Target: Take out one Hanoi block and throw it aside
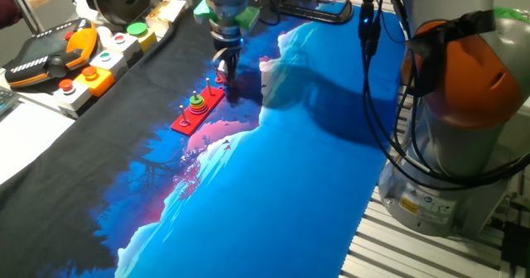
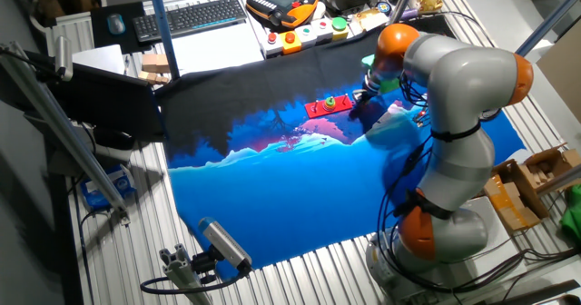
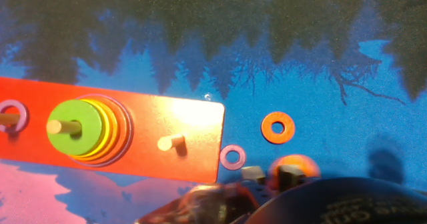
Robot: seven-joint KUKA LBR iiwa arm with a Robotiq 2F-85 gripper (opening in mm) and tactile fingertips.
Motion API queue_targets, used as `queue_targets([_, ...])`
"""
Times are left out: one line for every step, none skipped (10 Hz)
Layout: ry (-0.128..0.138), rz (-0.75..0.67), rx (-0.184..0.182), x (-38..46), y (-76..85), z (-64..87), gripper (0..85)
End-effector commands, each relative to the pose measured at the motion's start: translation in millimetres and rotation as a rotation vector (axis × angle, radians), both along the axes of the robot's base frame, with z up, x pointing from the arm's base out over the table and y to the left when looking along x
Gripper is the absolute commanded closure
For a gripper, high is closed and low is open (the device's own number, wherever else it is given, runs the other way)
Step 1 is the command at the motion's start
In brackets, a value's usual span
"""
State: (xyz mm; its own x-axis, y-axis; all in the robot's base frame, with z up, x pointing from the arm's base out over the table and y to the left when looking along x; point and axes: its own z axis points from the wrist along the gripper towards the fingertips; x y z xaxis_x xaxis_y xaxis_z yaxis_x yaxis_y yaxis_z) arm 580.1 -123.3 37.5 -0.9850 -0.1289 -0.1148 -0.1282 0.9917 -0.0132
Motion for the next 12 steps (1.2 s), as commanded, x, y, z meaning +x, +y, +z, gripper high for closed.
queue_targets([-0.001, -0.002, 0.000, 0.0, 0.1, 0.5, 75.3])
queue_targets([-0.004, -0.003, -0.001, 0.6, 0.9, 3.3, 74.3])
queue_targets([-0.004, -0.005, -0.004, 1.4, 2.3, 9.2, 74.0])
queue_targets([0.002, -0.006, -0.005, 2.2, 4.7, 18.7, 74.3])
queue_targets([0.011, -0.008, -0.010, 2.8, 8.1, 29.7, 75.3])
queue_targets([0.017, -0.011, -0.010, 3.4, 12.2, 40.1, 78.7])
queue_targets([0.022, -0.015, -0.009, 4.3, 17.2, 50.3, 84.3])
queue_targets([0.025, -0.020, -0.009, 5.1, 22.9, 60.7, 84.3])
queue_targets([0.025, -0.026, -0.008, 5.3, 29.0, 70.3, 84.3])
queue_targets([0.022, -0.038, -0.005, 5.7, 38.7, 82.4, 84.3])
queue_targets([0.023, -0.044, -0.006, 6.0, 47.0, 91.7, 84.3])
queue_targets([0.025, -0.055, -0.008, 6.1, 56.4, 101.2, 84.3])
